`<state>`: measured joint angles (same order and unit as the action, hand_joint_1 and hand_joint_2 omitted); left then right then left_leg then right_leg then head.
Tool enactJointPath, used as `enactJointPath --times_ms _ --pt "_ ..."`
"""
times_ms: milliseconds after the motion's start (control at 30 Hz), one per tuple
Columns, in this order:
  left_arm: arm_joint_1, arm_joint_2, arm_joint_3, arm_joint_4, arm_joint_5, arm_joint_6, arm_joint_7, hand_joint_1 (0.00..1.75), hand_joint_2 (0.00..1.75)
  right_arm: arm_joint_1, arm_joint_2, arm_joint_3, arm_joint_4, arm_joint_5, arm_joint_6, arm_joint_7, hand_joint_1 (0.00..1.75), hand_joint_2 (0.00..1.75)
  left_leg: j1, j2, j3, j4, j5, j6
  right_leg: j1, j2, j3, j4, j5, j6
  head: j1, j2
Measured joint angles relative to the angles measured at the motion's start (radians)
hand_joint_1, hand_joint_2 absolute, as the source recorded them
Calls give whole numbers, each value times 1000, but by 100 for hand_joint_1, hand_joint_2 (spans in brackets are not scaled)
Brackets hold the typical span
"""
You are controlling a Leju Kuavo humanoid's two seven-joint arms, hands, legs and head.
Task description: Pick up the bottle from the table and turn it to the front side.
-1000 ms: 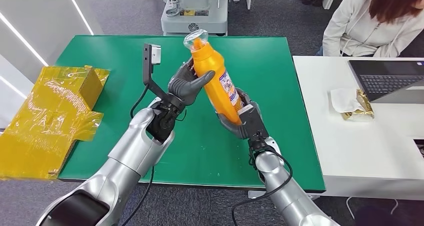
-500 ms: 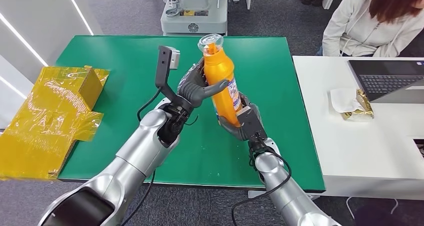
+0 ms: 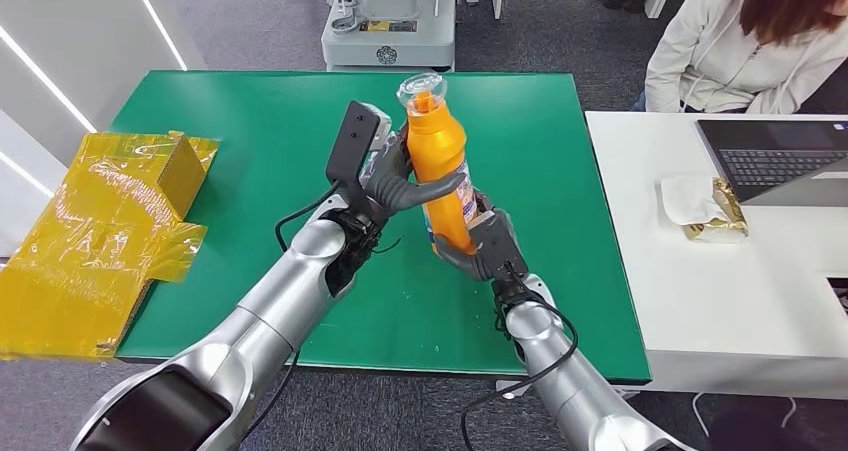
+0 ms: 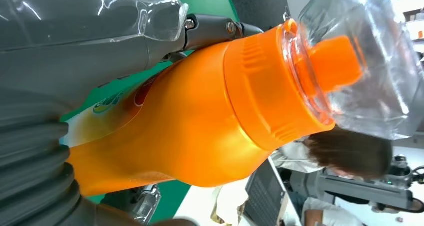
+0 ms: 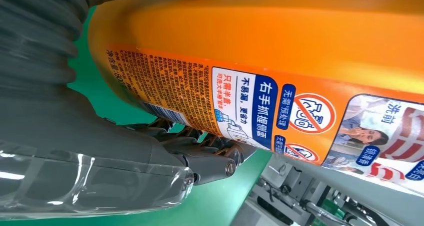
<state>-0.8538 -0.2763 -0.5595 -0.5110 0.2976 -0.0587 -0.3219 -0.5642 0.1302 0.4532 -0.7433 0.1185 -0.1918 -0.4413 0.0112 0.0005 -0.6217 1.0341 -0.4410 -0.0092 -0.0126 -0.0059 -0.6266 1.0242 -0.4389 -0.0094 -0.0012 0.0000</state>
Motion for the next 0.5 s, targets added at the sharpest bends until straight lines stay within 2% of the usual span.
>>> enactJointPath --times_ms 100,267,400,500 --pt "-4 0 0 10 -2 -7 14 151 175 -2 4 0 11 -1 -1 0 175 175 0 0 0 0 0 0 0 0 0 0 0 0 0 0" --pt "-8 1 0 28 14 -25 34 151 175 -3 11 1 29 -2 -6 0 175 175 0 0 0 0 0 0 0 0 0 0 0 0 0 0" --pt "-10 1 0 39 28 -31 45 143 175 -3 14 2 40 -6 -9 -6 175 175 0 0 0 0 0 0 0 0 0 0 0 0 0 0" --pt "-12 1 0 45 52 -45 56 150 175 -4 14 4 49 -15 -13 -13 175 175 0 0 0 0 0 0 0 0 0 0 0 0 0 0"
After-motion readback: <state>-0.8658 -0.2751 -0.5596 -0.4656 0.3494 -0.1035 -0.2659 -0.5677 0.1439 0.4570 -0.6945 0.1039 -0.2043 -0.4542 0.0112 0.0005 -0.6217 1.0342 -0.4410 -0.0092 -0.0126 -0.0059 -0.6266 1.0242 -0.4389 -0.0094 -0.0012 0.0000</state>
